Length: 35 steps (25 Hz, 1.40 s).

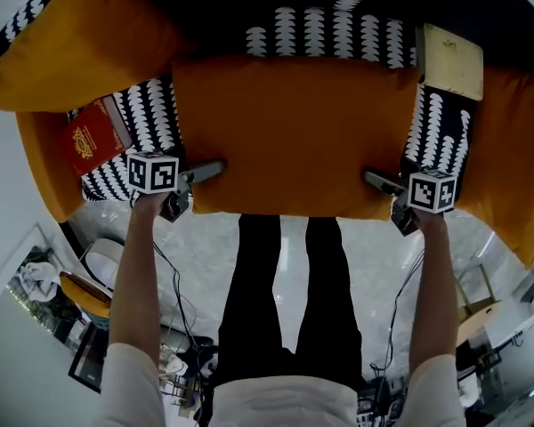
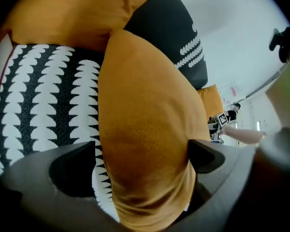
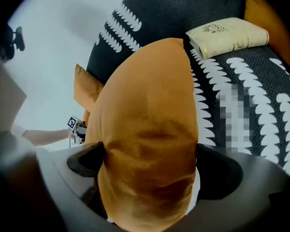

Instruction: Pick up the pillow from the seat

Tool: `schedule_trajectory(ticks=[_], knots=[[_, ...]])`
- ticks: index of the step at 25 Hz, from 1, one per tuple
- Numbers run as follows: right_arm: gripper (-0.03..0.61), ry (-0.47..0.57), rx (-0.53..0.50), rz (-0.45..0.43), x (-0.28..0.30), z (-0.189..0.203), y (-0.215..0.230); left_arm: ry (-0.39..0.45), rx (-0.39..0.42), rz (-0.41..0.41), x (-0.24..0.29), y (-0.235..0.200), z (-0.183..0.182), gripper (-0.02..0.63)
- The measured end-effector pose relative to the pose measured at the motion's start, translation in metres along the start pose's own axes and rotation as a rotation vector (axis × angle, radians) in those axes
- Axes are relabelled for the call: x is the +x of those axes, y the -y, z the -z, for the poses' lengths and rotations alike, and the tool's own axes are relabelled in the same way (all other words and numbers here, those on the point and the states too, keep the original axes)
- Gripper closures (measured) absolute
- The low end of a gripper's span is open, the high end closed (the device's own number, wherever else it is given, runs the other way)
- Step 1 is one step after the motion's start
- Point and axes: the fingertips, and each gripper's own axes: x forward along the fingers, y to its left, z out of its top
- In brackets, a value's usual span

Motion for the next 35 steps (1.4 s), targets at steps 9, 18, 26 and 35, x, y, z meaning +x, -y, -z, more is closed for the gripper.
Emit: schedule_trajectory(ticks=[9, 18, 26, 35], knots=[[0.048, -0.035, -0.009, -0.143, 0.009, 0.003, -0.007, 0.003, -0.028, 0.182, 0.019, 0.010, 0.006, 0.021], [0.049, -0.004, 0.014, -0.203, 0.009, -0.006, -0.020, 0.041, -0.050, 0.247, 0.014, 0.015, 0.000, 0.023], [0.053, -0.014, 0.057, -0.200, 0.010, -0.004, -0.026, 0.064, -0.116, 0.249, 0.011, 0.019, -0.005, 0.055], [0.182, 0.035, 0.035, -0.192, -0.012, -0.012, -0.037, 0.087, -0.088, 0.206, 0.002, 0.047, -0.009, 0.182]])
